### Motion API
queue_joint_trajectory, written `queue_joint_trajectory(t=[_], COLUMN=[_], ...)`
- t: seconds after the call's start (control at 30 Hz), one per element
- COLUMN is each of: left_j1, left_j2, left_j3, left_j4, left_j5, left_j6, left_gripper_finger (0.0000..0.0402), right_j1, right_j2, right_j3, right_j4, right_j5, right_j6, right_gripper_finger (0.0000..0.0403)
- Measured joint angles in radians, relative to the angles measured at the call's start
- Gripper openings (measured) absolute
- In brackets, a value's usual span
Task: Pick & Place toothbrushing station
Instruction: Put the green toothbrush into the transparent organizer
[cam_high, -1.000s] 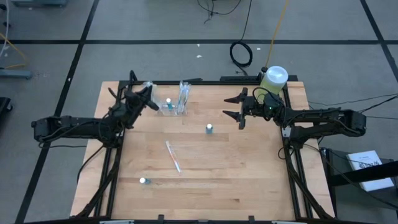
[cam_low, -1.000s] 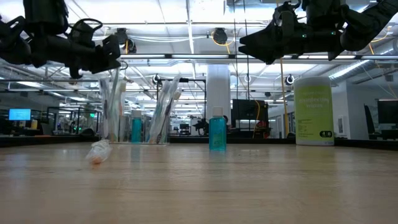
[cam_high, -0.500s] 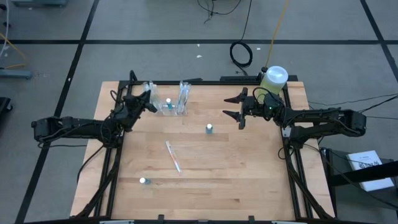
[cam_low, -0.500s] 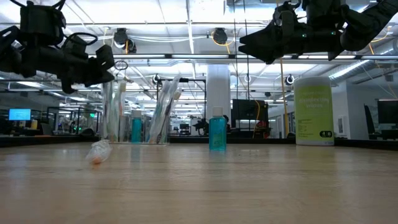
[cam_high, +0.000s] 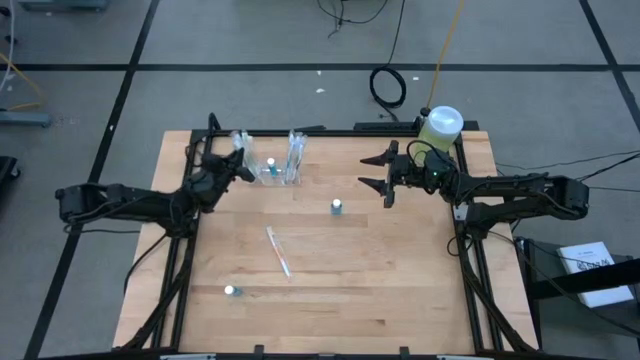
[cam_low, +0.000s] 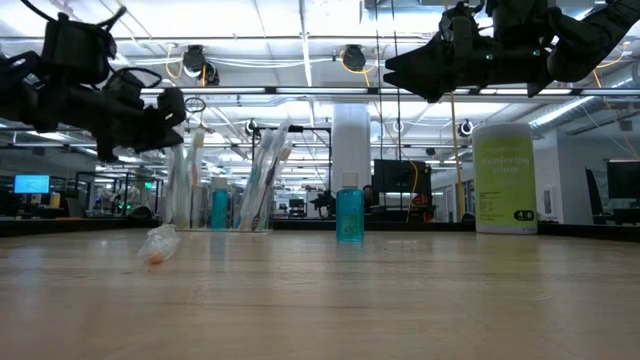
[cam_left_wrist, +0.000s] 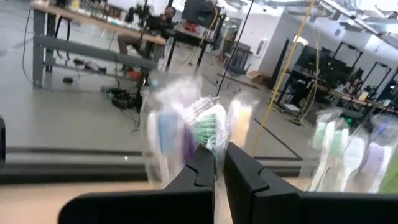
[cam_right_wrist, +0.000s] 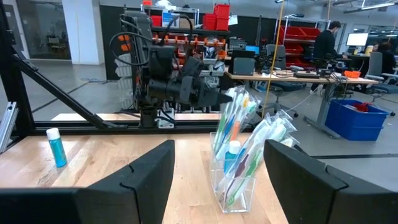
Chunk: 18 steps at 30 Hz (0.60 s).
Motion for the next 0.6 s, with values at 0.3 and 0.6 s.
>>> queue_joint_trajectory(t=[0.3, 0.6], left_j1=[-0.002, -0.034], left_j2=[0.137, 0.129], left_j3=[0.002, 0.0], left_j4=[0.026, 0.12], left_j5=[-0.023, -0.011], left_j6=[-0.088, -0.012], left_gripper_finger=[0.0007, 0.0067], right_j1=[0.0, 0.0], right_j2=[0.0, 0.0], right_j3=[0.0, 0.0], right_j4=[-0.001, -0.008], right_j5=[0.0, 0.0], right_j6=[0.0, 0.0], right_gripper_finger=[0.0242, 0.0242])
